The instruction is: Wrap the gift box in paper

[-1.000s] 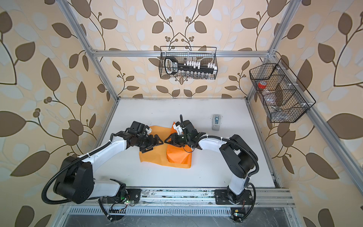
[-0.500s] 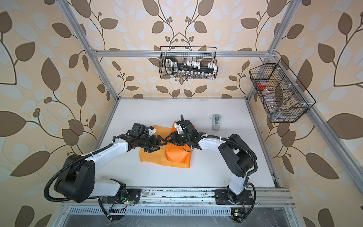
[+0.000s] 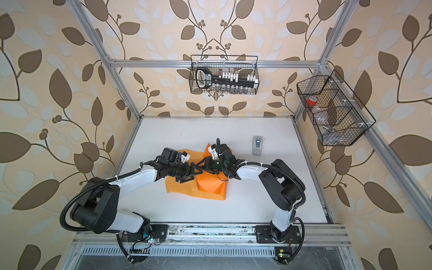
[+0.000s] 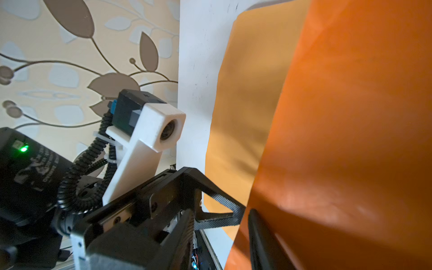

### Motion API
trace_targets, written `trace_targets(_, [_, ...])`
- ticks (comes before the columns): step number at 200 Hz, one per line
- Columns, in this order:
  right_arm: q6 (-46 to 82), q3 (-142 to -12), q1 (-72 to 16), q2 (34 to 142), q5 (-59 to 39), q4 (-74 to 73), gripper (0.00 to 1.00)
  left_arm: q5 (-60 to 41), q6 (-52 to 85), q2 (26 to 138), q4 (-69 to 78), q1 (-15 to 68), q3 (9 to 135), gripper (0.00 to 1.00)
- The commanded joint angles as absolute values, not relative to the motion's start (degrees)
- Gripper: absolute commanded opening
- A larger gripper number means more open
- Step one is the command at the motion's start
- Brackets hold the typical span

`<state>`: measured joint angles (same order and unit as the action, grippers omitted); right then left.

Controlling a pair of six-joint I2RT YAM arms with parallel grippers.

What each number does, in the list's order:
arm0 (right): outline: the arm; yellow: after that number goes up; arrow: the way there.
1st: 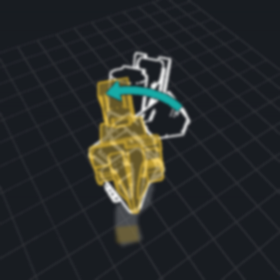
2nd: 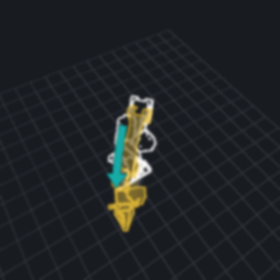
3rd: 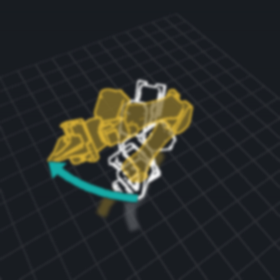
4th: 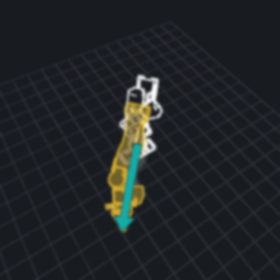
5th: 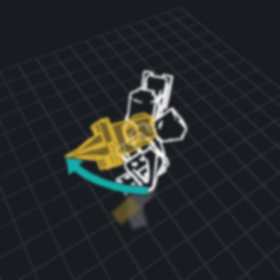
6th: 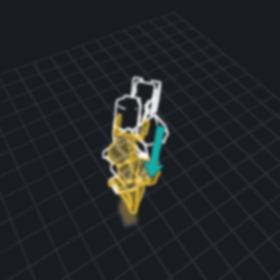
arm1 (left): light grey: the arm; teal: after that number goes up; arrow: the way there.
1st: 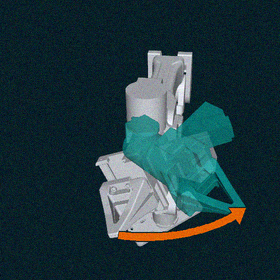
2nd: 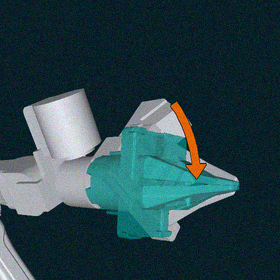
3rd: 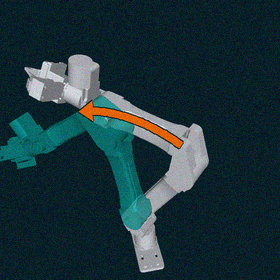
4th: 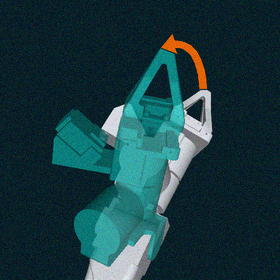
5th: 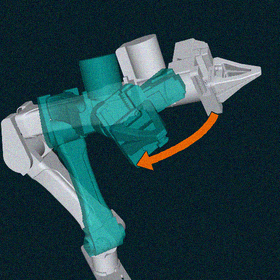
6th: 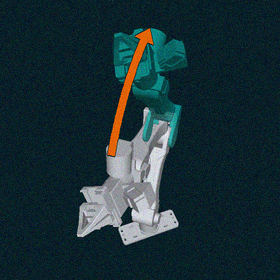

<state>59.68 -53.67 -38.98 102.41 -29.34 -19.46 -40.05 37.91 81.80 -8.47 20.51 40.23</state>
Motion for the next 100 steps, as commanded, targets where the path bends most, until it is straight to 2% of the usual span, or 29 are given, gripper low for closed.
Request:
trace_targets(1, [61.68, -51.70, -39.73, 103.46, -29.87, -19.48, 0.40, -40.78, 37.80, 79.00, -5.10, 21.57, 40.33, 0.78])
trace_targets(50, [62.86, -50.72, -39.74, 102.61, -29.84, -20.52, 0.40, -38.76, 37.25, 80.03, -4.95, 24.61, 41.62, 0.75])
trace_targets(100, [63.73, -50.37, -39.65, 101.58, -29.98, -20.99, 0.39, -36.50, 36.71, 82.18, -4.71, 26.19, 41.32, 0.64])
